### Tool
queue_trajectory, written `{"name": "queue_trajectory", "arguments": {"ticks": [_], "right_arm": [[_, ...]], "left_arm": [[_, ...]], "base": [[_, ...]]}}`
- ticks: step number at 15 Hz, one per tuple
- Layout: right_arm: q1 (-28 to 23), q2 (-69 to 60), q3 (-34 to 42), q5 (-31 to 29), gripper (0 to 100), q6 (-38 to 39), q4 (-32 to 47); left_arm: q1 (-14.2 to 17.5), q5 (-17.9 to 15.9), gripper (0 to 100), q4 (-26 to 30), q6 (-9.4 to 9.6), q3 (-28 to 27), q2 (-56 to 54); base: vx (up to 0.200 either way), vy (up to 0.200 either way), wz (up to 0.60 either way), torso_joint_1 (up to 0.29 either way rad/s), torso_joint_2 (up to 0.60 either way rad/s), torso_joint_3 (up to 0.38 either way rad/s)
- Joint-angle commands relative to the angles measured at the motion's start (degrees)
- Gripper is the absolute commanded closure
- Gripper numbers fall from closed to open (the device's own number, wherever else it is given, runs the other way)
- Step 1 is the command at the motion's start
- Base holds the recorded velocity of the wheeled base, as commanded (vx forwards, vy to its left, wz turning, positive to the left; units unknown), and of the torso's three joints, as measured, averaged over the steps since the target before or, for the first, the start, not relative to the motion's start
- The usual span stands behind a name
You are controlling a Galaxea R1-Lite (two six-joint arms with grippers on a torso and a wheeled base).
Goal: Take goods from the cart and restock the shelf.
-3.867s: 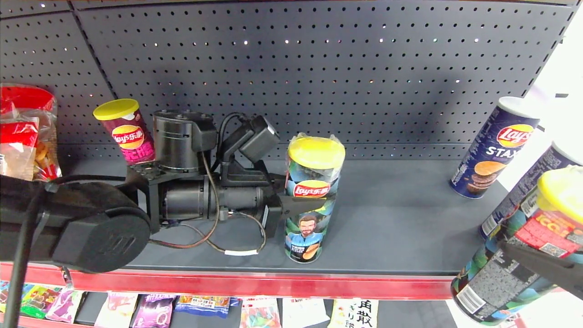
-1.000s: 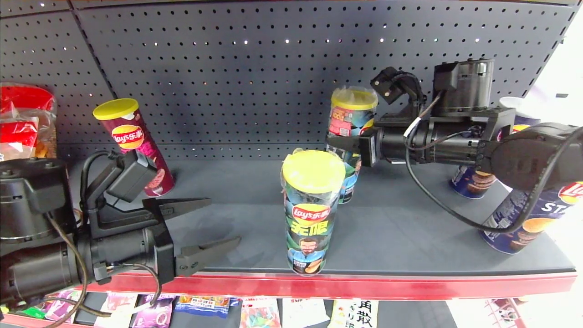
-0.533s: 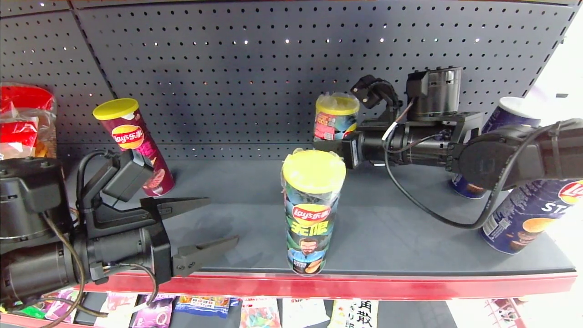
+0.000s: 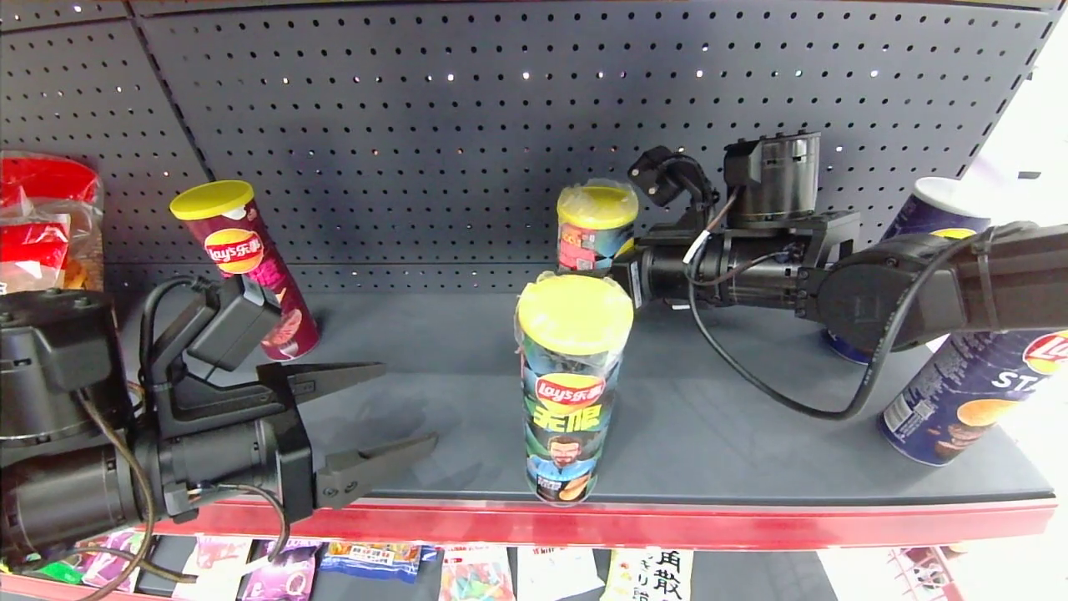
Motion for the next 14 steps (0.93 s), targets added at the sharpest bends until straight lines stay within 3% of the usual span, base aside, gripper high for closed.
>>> {"name": "queue_trajectory", "arguments": {"ticks": [1, 10, 14], "right_arm": [[-0.07, -0.81, 0.67, -0.16, 0, 0.40, 0.03], [-0.07, -9.24, 10.60, -2.27, 0, 2.16, 0.03], [-2.18, -15.40, 18.34, -6.31, 0, 1.89, 0.12]], "left_arm": [[0.02, -0.01, 0, -0.03, 0.01, -0.09, 0.40], [0.02, -0.01, 0, -0.03, 0.01, -0.35, 0.75], [-0.07, -0.10, 0, -0.03, 0.45, -0.27, 1.19]], "base": [[0.000, 0.000, 0.00, 0.000, 0.00, 0.000], [0.000, 0.000, 0.00, 0.000, 0.00, 0.000], [0.000, 0.000, 0.00, 0.000, 0.00, 0.000]]}}
